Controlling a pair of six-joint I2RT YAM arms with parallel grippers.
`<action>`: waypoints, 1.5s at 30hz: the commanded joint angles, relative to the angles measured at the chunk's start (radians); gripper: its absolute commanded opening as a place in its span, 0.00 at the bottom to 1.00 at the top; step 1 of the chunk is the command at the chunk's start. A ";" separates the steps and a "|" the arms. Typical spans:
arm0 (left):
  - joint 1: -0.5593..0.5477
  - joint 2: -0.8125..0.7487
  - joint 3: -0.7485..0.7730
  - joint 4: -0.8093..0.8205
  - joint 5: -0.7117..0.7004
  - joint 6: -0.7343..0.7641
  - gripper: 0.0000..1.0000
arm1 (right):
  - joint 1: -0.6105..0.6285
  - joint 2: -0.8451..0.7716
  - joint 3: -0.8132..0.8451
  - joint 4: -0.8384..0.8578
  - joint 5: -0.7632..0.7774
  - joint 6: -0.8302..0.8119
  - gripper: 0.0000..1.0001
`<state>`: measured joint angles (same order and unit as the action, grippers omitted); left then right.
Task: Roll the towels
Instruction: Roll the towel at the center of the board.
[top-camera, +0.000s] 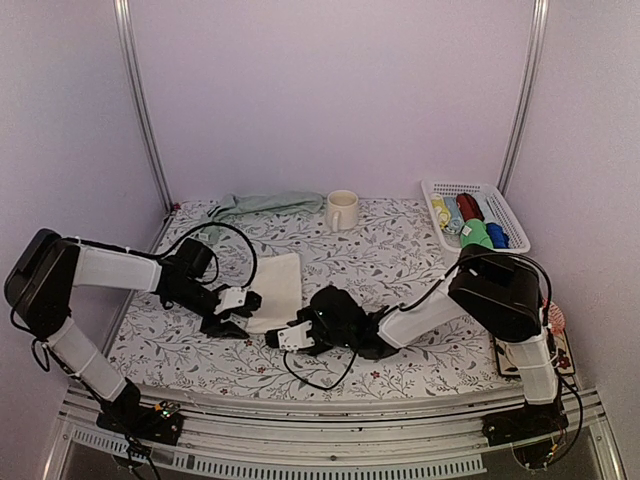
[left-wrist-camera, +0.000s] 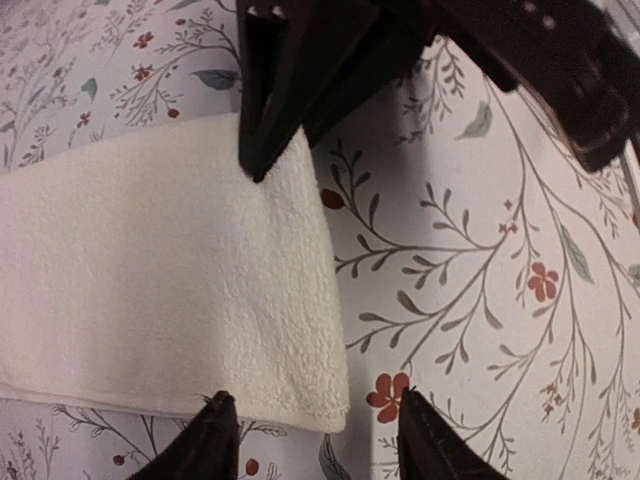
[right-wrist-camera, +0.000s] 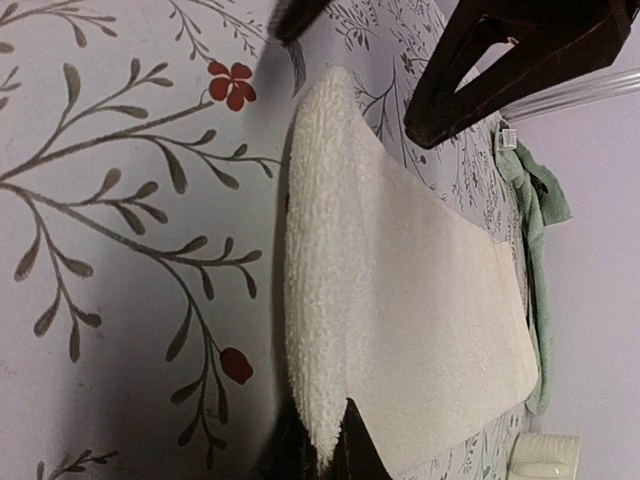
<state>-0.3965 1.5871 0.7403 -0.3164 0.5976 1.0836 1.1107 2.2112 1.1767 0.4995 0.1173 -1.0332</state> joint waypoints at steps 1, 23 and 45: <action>0.010 -0.071 -0.049 0.032 -0.029 0.032 0.69 | 0.004 -0.042 0.065 -0.231 -0.103 0.166 0.03; 0.002 -0.058 -0.080 0.106 -0.013 -0.005 0.74 | -0.117 0.026 0.331 -0.683 -0.484 0.602 0.03; 0.057 0.077 0.082 -0.053 0.147 -0.082 0.38 | -0.188 0.161 0.552 -0.892 -0.718 0.750 0.04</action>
<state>-0.3748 1.6348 0.7742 -0.3191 0.6773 1.0332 0.9287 2.3154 1.6825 -0.3389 -0.5449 -0.3115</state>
